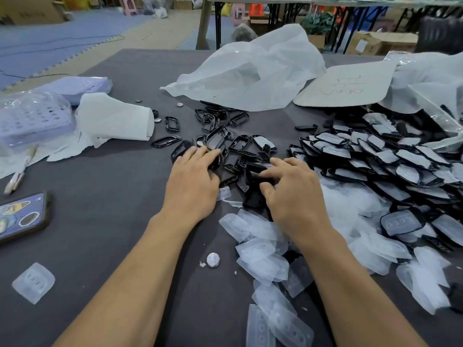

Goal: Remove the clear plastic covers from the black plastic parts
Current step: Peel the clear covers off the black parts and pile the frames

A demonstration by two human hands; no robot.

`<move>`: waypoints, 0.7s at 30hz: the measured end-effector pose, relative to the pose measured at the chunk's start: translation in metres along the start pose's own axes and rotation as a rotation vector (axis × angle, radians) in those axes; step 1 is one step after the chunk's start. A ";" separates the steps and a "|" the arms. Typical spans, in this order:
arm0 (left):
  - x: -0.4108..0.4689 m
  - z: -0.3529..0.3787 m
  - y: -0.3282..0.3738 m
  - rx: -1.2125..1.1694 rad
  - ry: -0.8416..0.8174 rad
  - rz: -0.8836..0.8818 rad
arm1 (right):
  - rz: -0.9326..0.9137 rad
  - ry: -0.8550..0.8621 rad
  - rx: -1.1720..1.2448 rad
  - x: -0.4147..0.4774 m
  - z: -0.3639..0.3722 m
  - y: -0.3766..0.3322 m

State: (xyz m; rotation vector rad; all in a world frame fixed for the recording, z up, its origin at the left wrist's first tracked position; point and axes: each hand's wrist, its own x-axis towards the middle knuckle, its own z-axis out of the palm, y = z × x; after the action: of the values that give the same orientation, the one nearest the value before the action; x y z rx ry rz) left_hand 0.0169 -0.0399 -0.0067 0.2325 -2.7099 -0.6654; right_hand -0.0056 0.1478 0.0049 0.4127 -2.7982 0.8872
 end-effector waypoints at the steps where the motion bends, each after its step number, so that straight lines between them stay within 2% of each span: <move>1: 0.000 0.001 -0.001 0.015 0.008 0.014 | 0.006 0.028 0.029 0.000 0.000 0.000; 4: -0.004 0.001 0.001 0.052 0.112 0.016 | 0.036 0.110 0.191 -0.003 -0.001 -0.001; 6: -0.008 -0.002 0.003 0.078 0.243 0.019 | 0.091 0.147 0.366 -0.005 -0.005 -0.002; 9: -0.015 -0.007 0.016 -0.218 0.406 -0.109 | 0.179 0.111 0.691 -0.005 -0.008 -0.007; 11: -0.020 -0.009 0.027 -0.576 0.387 -0.249 | 0.241 0.035 0.926 -0.005 -0.009 -0.014; 13: -0.024 -0.009 0.036 -0.806 0.356 -0.323 | 0.263 -0.029 1.030 -0.005 -0.009 -0.019; 21: -0.025 -0.003 0.039 -0.924 0.267 -0.342 | 0.317 -0.072 1.141 -0.005 -0.012 -0.019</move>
State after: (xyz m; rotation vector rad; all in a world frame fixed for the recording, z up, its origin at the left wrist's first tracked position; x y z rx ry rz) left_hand 0.0387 -0.0015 0.0073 0.4915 -1.8712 -1.7360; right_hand 0.0062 0.1413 0.0234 0.1062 -2.1264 2.5177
